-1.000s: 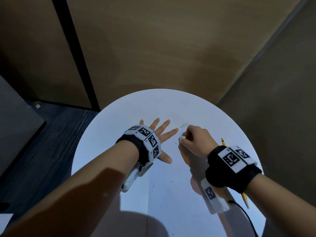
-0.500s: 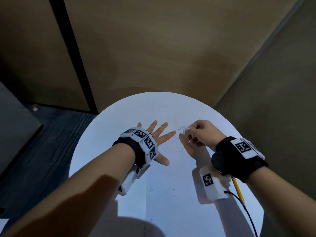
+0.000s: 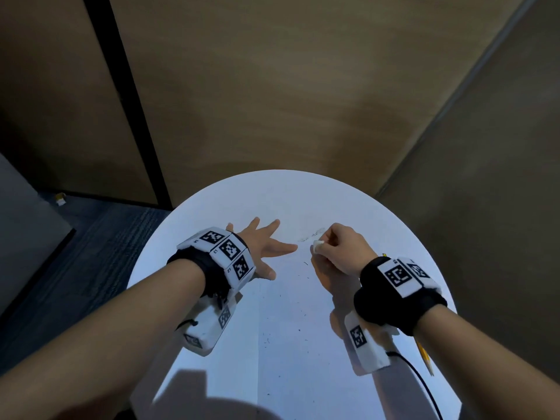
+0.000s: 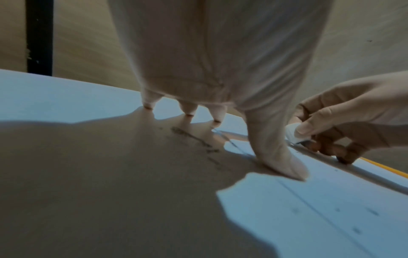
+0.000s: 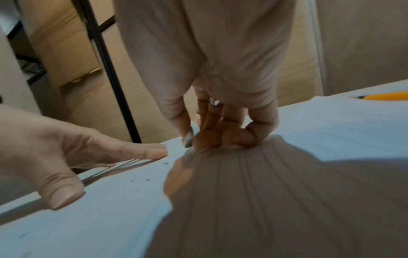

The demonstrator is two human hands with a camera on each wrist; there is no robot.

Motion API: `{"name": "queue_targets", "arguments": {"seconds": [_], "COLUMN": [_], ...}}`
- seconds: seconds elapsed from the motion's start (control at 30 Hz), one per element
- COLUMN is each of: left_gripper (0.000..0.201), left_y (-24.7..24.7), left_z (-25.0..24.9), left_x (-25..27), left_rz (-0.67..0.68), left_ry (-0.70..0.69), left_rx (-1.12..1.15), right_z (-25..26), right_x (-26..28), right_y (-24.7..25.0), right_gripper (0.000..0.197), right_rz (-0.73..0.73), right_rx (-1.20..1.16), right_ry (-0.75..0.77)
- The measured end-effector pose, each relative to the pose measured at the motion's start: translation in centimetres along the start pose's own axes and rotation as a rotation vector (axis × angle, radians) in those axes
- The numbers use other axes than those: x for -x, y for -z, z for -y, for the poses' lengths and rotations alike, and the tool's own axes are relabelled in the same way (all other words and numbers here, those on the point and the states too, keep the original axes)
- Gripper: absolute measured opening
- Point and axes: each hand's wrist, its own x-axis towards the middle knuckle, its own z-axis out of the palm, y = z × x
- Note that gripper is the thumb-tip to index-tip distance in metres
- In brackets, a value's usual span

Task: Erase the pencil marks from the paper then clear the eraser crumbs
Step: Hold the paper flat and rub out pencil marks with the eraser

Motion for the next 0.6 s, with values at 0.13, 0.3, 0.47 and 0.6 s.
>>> {"name": "queue_targets", "arguments": {"seconds": [0.13,0.3,0.47,0.6], "left_gripper": [0.136,0.109,0.093,0.095], "left_y": [-0.7,-0.4,-0.4,-0.3], "left_z": [0.5,0.8,0.7,0.7], "left_x": [-0.2,-0.3,-0.1,-0.3], "left_rz": [0.067,0.053,0.038,0.039], "left_ry": [-0.03,-0.046,-0.016,-0.041], "left_rx": [-0.104,-0.14,-0.171,-0.143], "right_z": [1.0,2.0,2.2,2.4], "right_x": [0.3,0.5,1.7,0.8], "right_y": [-1.0,-2.7,-2.5,-2.0], "right_gripper": [0.013,0.013,0.015,0.015], "right_rz": [-0.015,-0.021,0.148,0.013], "right_rx": [0.093,0.167,0.204,0.127], "right_ry": [0.091,0.12,0.13,0.077]}}
